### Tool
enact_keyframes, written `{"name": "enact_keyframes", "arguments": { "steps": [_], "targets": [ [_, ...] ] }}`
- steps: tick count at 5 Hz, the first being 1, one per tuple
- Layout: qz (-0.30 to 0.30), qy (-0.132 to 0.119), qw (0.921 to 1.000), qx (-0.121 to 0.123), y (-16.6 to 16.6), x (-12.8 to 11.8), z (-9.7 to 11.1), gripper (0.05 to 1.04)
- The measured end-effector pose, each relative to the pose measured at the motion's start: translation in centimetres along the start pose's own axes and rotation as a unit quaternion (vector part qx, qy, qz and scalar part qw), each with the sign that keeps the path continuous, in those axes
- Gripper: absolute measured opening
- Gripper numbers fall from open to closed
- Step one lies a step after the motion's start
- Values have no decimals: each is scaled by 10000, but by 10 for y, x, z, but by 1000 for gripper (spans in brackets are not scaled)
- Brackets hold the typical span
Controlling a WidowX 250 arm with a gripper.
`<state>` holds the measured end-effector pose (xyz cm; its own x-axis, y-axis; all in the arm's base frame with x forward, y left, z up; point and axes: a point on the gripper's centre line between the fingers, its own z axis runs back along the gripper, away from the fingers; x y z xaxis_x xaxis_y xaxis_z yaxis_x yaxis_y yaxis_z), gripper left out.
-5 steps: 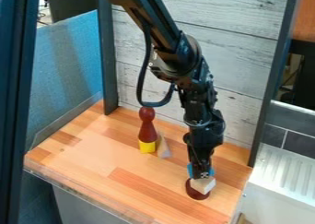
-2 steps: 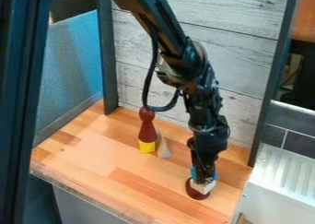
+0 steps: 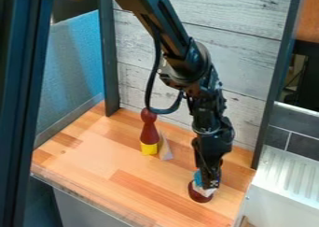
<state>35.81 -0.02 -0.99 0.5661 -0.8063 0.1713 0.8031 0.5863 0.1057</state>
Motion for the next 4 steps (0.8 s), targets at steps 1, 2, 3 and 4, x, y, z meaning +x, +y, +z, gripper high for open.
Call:
{"name": "enact_keyframes", "arguments": {
  "steps": [1,2,3,4],
  "targets": [
    [55,-74,10000,-3,0,2,0,1006],
    [129,-166,9997,-77,-1,3,0,1001],
    [360,-252,9990,-61,6,-2,15,1000],
    [1019,-374,9932,411,26,-10,59,1000]
  ]
}}
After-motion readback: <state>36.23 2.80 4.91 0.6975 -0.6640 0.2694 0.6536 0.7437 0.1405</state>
